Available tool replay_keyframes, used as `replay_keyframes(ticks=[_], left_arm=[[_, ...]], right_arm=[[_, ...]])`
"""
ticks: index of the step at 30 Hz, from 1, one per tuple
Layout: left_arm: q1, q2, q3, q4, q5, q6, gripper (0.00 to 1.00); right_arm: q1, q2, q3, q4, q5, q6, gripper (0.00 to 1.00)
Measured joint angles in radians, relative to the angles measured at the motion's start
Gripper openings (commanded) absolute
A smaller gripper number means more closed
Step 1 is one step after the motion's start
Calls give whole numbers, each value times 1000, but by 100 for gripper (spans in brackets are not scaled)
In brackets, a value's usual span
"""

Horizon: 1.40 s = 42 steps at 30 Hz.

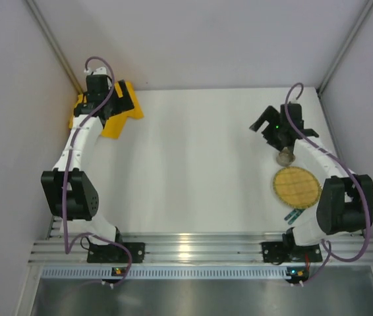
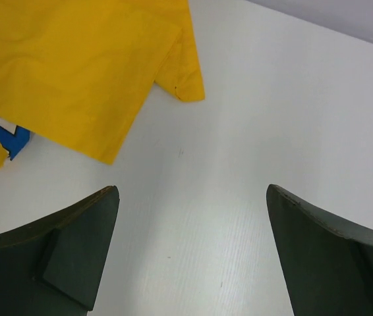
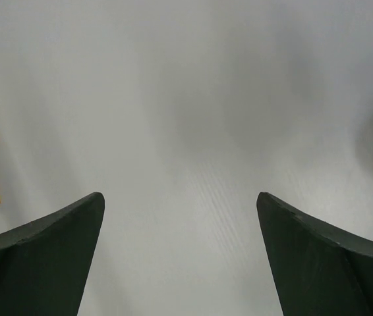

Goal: Set the dinner table for one person

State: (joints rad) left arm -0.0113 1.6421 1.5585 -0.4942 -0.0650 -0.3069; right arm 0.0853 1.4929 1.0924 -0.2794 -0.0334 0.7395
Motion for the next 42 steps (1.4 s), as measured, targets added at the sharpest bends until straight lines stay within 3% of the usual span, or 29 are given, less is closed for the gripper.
replay_keyframes(ticks=[5, 11, 22, 29, 31, 34, 38, 39, 40, 42], left_arm=[[57, 98, 17, -6, 41, -8, 99], [117, 284, 27, -35, 42, 11, 99], [146, 437, 27, -31, 36, 17, 97], [164, 539, 122, -17, 11, 20, 93], [164, 560, 151, -15, 7, 19, 88], [166, 596, 204, -15, 3, 17, 68], [173, 632, 253, -8, 12, 13, 33], [175, 640, 264, -7, 19, 12, 11], [176, 645, 270, -4, 29, 6, 0], [180, 650, 274, 0, 63, 11, 0]], right_arm=[[135, -55, -92, -106, -80, 43, 100], [214, -204, -154, -163, -115, 65, 100], [226, -290, -216, -239, -110, 45, 100], [227, -288, -235, -283, -92, 26, 100], [227, -283, -234, -289, -89, 21, 100], [227, -255, -223, -297, -86, 15, 100], [227, -204, -189, -306, -82, 6, 100], [227, -193, -180, -307, -81, 3, 100], [227, -186, -172, -309, -81, 3, 100], [227, -170, -155, -311, -81, -2, 100]])
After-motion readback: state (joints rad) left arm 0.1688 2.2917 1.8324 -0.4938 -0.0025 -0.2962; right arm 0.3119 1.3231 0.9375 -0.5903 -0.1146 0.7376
